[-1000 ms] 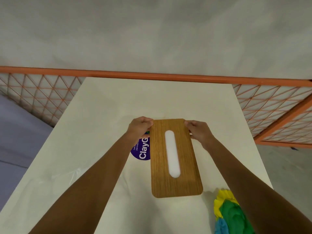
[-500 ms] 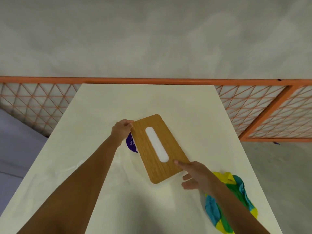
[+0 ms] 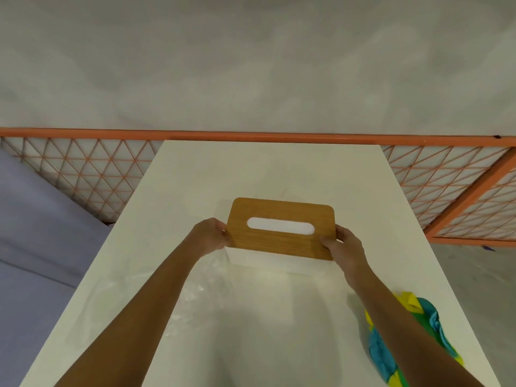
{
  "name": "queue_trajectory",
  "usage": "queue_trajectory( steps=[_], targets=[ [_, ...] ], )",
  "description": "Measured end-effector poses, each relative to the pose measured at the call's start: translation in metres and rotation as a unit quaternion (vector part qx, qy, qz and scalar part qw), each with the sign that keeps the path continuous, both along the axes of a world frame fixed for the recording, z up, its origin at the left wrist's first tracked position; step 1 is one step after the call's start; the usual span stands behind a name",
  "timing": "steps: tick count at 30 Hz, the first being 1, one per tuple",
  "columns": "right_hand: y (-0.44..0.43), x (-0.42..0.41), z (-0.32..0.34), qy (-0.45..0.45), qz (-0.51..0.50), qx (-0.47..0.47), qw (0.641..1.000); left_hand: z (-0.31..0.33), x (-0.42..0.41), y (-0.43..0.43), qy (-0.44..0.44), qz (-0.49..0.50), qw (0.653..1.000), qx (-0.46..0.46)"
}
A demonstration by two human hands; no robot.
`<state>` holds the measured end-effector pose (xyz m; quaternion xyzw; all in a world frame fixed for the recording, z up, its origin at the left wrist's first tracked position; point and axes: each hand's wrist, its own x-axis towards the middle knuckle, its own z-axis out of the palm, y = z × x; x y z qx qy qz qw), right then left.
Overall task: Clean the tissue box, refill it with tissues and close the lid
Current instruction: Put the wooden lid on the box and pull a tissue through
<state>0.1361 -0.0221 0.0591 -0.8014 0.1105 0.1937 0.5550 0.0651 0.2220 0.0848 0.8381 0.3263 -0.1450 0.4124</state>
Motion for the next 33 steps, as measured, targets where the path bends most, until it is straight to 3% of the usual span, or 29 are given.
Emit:
queue_trajectory(
  steps=[7, 16, 19, 24, 28, 33],
  targets=[
    [0.003, 0.008, -0.010, -0.087, 0.055, -0.089, 0.991, 0.001, -0.001, -0.006, -0.038, -0.084, 0.995, 0.034],
    [0.048, 0.099, 0.002, -0.060, 0.086, -0.167, 0.980, 0.003, 0.071, 0.029, 0.005, -0.141, 0.984, 0.109],
    [0.057, 0.142, 0.007, -0.008, 0.052, -0.116, 0.992, 0.005, 0.104, 0.052, 0.004, -0.088, 0.992, 0.091],
    [0.071, 0.191, 0.012, 0.069, 0.006, 0.024, 0.997, -0.005, 0.152, 0.064, -0.054, 0.095, 0.992, -0.059],
    [0.084, 0.206, 0.012, 0.092, 0.019, 0.003, 0.996, -0.013, 0.164, 0.066, -0.083, 0.172, 0.976, -0.104],
    [0.085, 0.215, 0.004, 0.102, 0.014, -0.007, 0.995, -0.019, 0.170, 0.069, -0.089, 0.193, 0.966, -0.149]
  ],
)
